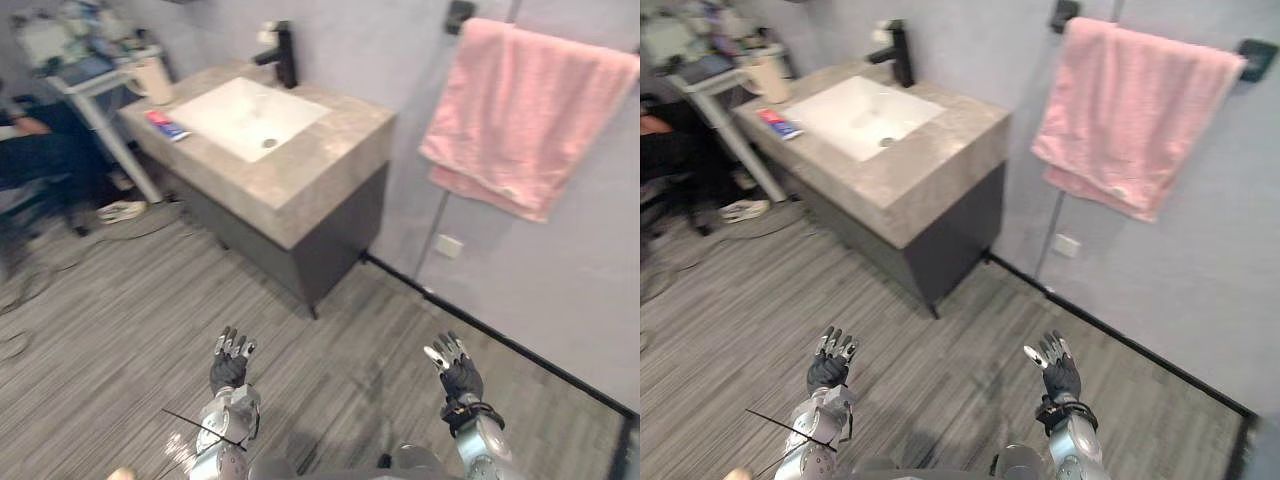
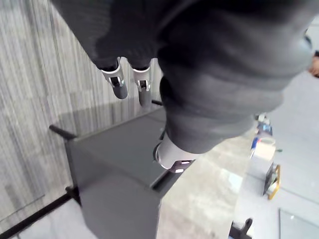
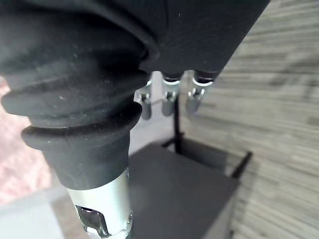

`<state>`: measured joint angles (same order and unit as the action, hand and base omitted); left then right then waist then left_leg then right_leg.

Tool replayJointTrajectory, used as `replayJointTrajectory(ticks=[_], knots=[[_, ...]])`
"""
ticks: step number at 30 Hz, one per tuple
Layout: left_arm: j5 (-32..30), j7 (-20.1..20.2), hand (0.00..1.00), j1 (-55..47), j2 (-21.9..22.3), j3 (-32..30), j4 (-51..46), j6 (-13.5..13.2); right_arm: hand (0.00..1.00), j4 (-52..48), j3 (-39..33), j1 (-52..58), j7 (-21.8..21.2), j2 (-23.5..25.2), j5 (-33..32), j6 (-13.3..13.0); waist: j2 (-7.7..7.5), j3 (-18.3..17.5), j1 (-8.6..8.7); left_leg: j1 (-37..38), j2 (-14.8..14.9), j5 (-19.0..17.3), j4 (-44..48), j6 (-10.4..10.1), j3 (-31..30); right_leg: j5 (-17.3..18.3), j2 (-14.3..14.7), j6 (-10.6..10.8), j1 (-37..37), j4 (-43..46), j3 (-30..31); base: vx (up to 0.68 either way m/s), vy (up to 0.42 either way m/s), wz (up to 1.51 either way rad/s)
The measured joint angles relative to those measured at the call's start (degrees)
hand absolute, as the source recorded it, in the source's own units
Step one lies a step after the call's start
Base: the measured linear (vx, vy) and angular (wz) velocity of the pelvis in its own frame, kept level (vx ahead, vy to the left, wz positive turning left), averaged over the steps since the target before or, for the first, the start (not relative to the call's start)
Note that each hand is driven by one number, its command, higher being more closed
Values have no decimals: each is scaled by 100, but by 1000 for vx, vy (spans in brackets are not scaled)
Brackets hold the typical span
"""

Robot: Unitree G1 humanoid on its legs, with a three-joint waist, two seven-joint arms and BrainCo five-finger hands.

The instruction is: Organize washtable

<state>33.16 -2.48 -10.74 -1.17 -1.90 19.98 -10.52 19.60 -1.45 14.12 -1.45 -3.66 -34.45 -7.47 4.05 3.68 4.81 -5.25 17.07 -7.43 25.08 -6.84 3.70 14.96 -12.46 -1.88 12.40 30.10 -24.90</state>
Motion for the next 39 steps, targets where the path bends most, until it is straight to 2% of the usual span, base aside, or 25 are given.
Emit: replayJointTrajectory(ticks=[2,3,4,5,7,8,9,11,12,14,16,17,19,20,24,30,37,39], knots=[[1,0,0,88,-61,90,8,1,0,107,-101,-107,-1,48,2,14,110,-40,61,-31,-118,-252,-847,-387,398,-225,-304,336,188,-72,-293,-237,370,138],[0,3,0,66,-149,142,47,2,0,221,-113,-187,0,47,4,15,81,-22,36,-30,-154,-351,-1027,-418,497,-366,-352,377,189,-165,-338,-277,400,65],[0,6,0,0,-317,143,193,19,0,325,-73,-285,1,198,11,51,-97,46,-104,19,-324,-284,-1041,-365,535,-682,-373,435,113,-463,-149,-189,253,6],[0,6,0,-70,-378,123,234,28,0,327,-55,-289,1,264,16,53,-78,69,-151,3,-375,-289,-1031,-352,547,-824,-363,516,60,-654,-46,-226,298,-24],[-12,5,0,-300,-443,-101,249,36,0,327,-30,-351,4,316,18,84,-216,111,-252,14,-634,-278,-1036,-131,664,-1520,-322,714,-268,-1580,148,-252,309,-20],[-14,4,0,-341,-463,-163,250,35,0,325,-31,-363,7,307,14,90,-241,121,-257,6,-719,-257,-1062,-62,684,-1667,-331,756,-332,-1820,196,-246,261,-10],[-35,7,0,-399,-512,-278,250,32,0,289,-25,-368,-2,305,-1,109,-318,157,-258,-34,-880,-217,-1109,29,736,-1816,-337,831,-353,-2137,493,-247,197,10],[-58,4,0,-391,-588,-342,248,32,0,189,-20,-317,-4,304,8,139,-402,285,-218,-164,-1051,-204,-998,152,627,-1803,-178,869,-358,-2359,1319,-245,171,33],[-73,4,0,-391,-594,-343,228,30,0,147,-18,-258,-3,305,10,148,-399,382,-219,-240,-1135,-236,-864,209,518,-1694,-97,968,-357,-2408,1781,-148,105,46],[-76,1,0,-433,-551,-342,170,31,0,141,6,-197,0,313,6,169,-337,471,-227,-349,-1168,-246,-757,335,398,-1364,47,933,-295,-2148,2228,-111,72,44],[-154,2,0,-507,-484,-358,51,31,0,116,177,-55,-4,329,15,173,-403,521,-209,-291,-1227,-241,-754,347,275,-1060,253,880,-226,-1417,2687,-37,-11,60],[-218,9,0,-561,-462,-391,-18,31,0,37,229,84,-9,326,30,178,-516,455,-187,-271,-1330,-235,-777,336,89,-851,273,963,-261,-1291,2728,8,-62,52],[-238,4,0,-678,-330,-382,-33,29,0,-84,230,101,-13,336,32,147,-535,390,-232,-195,-1321,-158,-1036,246,78,-836,368,922,-320,-1448,2769,31,-67,15],[-236,5,0,-669,-276,-307,-25,32,0,-82,228,72,-11,323,32,144,-535,321,-218,-209,-1308,-11,-1244,247,24,-868,460,878,-303,-1572,2827,74,-47,-2],[-235,4,0,-603,-65,-162,-17,37,0,-69,197,98,-7,312,85,147,-540,309,-211,-134,-1275,250,-1457,269,-55,-1046,522,805,-326,-1686,2798,112,-45,4],[-231,94,0,-394,-128,-2,-17,64,0,-31,218,128,2,319,187,151,-514,274,-139,13,-1289,296,-1618,273,-197,-1062,502,803,-621,-1924,2653,68,-12,12],[-228,26,0,-446,-145,-83,-29,70,0,174,305,83,20,309,182,157,-500,255,-254,-53,-1331,350,-1546,315,-233,-1126,454,831,-632,-1945,2623,-65,1,6],[-233,-39,0,-454,-148,-171,-113,74,0,172,408,82,24,321,185,159,-519,266,-267,-255,-1363,209,-1313,334,-281,-1027,417,873,-613,-1924,2547,-139,25,18]])
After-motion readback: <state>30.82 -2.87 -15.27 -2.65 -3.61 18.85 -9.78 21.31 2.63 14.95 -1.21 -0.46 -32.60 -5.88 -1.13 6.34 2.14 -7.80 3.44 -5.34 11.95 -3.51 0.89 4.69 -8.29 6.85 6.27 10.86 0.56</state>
